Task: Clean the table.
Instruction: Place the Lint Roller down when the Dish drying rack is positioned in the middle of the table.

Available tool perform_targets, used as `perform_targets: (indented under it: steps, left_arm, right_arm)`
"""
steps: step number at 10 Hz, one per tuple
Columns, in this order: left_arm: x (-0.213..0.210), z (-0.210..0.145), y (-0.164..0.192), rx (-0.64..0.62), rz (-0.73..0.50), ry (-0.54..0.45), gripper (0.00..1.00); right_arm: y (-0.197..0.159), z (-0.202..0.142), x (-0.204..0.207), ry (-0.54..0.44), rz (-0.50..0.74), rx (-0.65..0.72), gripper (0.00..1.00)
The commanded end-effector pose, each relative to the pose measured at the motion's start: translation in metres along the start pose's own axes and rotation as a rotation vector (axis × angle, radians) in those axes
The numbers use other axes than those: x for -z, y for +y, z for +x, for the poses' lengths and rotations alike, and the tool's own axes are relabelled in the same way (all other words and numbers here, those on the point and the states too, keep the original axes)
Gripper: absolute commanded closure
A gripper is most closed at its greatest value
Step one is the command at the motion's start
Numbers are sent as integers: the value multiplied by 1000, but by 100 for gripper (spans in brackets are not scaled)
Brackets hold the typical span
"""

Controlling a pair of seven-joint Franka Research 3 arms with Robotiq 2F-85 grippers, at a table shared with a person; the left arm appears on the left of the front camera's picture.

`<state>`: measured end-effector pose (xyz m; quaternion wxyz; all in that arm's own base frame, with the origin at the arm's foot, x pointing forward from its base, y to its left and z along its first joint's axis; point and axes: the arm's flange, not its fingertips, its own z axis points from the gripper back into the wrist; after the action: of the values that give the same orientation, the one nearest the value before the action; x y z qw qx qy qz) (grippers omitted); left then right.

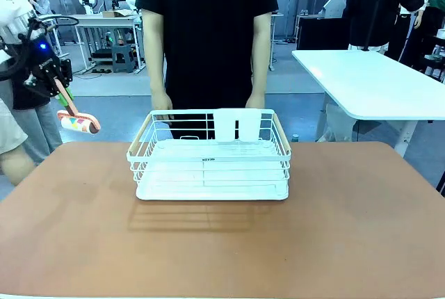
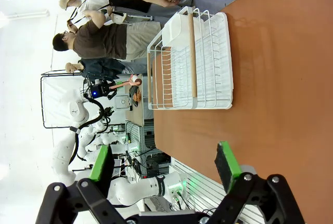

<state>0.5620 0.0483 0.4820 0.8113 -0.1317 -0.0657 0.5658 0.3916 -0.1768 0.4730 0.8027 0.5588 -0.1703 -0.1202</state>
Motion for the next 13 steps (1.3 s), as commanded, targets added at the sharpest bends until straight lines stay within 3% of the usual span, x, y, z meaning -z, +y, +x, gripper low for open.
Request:
perform_targets:
  steps: [1, 4, 7, 13]
  left_arm:
    - [7, -9, 7, -20, -44, 27, 79]
    - [31, -9, 14, -23, -87, -2, 79]
    - [65, -8, 27, -23, -146, 68, 79]
    - [131, -7, 49, -98, -123, -24, 79]
  right_arm:
    - [2, 0, -1, 4, 11, -9, 0]
    - [2, 0, -1, 4, 11, -9, 0]
    - [2, 0, -1, 4, 11, -9, 0]
    - [2, 0, -1, 4, 11, -9, 0]
